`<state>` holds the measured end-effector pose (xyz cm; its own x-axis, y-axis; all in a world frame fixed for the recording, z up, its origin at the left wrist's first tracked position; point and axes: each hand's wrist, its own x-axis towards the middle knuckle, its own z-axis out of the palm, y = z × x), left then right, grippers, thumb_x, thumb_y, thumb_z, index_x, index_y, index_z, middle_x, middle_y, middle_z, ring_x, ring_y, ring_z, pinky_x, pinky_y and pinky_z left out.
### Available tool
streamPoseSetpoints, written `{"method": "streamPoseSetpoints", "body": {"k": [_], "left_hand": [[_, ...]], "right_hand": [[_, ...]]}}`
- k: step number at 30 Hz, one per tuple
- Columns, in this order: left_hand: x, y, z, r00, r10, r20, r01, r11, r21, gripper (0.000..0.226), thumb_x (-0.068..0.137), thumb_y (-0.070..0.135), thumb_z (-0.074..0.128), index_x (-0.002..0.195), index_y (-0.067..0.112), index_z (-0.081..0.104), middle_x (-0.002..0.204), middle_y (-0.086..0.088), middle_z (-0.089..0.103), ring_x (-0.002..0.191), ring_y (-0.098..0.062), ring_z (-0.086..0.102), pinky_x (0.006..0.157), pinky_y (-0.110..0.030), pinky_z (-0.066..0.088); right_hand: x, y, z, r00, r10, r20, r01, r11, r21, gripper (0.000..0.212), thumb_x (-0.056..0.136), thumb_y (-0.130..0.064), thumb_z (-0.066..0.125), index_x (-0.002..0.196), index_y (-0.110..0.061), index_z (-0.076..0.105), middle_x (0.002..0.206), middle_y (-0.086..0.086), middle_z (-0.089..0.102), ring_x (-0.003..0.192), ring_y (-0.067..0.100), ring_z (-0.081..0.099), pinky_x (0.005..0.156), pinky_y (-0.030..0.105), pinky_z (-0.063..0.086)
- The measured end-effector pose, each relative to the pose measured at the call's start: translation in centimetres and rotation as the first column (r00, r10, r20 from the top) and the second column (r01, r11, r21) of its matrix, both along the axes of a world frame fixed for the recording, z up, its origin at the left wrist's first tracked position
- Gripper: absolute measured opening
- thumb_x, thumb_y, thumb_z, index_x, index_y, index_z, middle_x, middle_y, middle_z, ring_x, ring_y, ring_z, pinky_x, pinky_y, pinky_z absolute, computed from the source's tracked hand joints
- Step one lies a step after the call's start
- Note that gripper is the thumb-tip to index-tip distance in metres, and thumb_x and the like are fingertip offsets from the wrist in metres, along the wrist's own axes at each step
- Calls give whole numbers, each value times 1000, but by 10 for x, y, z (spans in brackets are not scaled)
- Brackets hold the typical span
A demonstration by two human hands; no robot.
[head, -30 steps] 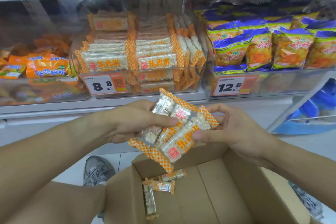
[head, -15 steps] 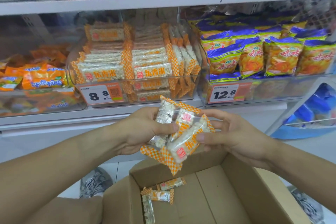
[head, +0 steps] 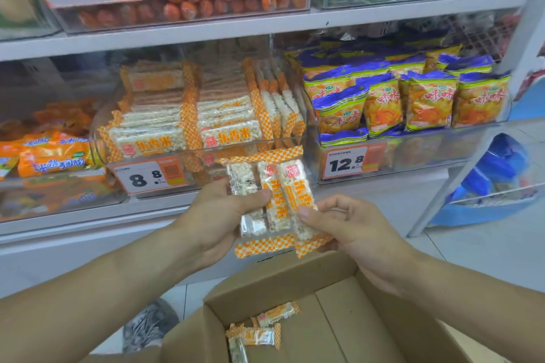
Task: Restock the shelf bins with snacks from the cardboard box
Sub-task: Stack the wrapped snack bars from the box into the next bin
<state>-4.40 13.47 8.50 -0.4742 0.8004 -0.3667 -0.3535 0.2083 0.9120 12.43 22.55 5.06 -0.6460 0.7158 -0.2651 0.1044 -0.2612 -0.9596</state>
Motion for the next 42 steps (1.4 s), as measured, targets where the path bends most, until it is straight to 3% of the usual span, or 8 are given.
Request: {"method": "streamPoseSetpoints", "body": {"k": [5, 15, 18, 24, 28, 31, 37, 42], "left_hand": [[-2, -4, -9, 997, -73, -34, 73, 997, 2, 33, 91, -3, 64, 123, -2, 61, 111, -12, 75, 101, -23, 72, 79, -30, 61], [11, -5, 1, 962, -259, 87, 257, 966, 33, 31, 94, -16, 38, 100, -1, 65, 105, -16, 74, 96, -28, 72, 80, -40, 60], [-4, -8, -1, 942, -320, -102, 311, 946, -92, 25, 97, -10, 47, 119, 2, 46, 113, -17, 58, 98, -33, 64, 87, -47, 53], [-38, -24, 0, 488, -675, -553, 467, 737, -489, 59, 80, 43, 80, 128, 44, 45, 119, 5, 64, 107, -28, 66, 90, -51, 55], [-46, -23, 3, 368, -625, -689, 372, 778, -507, 75, 59, 66, 84, 123, 52, 50, 119, 16, 51, 108, -30, 65, 88, -53, 57], [-47, -25, 3, 307, -684, -662, 407, 723, -558, 77, 69, 61, 80, 135, 46, 42, 129, 13, 48, 119, -12, 54, 94, -34, 52], [-54, -29, 4, 340, -719, -606, 522, 680, -514, 63, 88, 30, 76, 138, 42, 39, 133, 5, 51, 109, -12, 65, 95, -39, 54], [-56, -28, -3, 713, -548, -437, 492, 835, -245, 54, 81, 18, 78, 130, 10, 56, 95, -3, 72, 82, -26, 74, 82, -43, 60]], "right_hand": [[1, 0, -4, 999, 14, -44, -12, 999, 34, 50, 60, -39, 85, 88, -1, 68, 88, 11, 77, 77, 16, 70, 74, 26, 53], [6, 7, -6, 986, 126, -105, -149, 955, -257, 66, 69, -17, 80, 123, 9, 53, 116, 30, 68, 92, 33, 66, 88, 47, 57], [8, 16, -7, 993, 92, -76, -108, 960, -258, 73, 67, -20, 82, 129, 7, 53, 105, 22, 73, 83, 27, 68, 75, 38, 59], [15, 39, -3, 985, 82, -152, -114, 968, -222, 99, 37, -35, 102, 124, -4, 64, 108, 13, 72, 87, 21, 69, 76, 34, 58], [20, 45, 0, 973, 137, -189, -174, 964, -200, 89, 37, -32, 102, 116, -9, 67, 111, 12, 70, 93, 23, 67, 79, 33, 58], [22, 44, 3, 963, 188, -191, -228, 950, -215, 88, 38, -27, 103, 116, -9, 66, 111, 15, 71, 101, 30, 71, 75, 36, 60], [22, 43, 2, 927, 334, -173, -365, 910, -196, 81, 53, -20, 98, 125, -5, 63, 114, 20, 68, 97, 30, 67, 71, 30, 55], [20, 40, -1, 929, 326, -177, -360, 906, -221, 90, 50, -20, 100, 130, -3, 61, 118, 23, 68, 102, 32, 70, 77, 33, 59]]}}
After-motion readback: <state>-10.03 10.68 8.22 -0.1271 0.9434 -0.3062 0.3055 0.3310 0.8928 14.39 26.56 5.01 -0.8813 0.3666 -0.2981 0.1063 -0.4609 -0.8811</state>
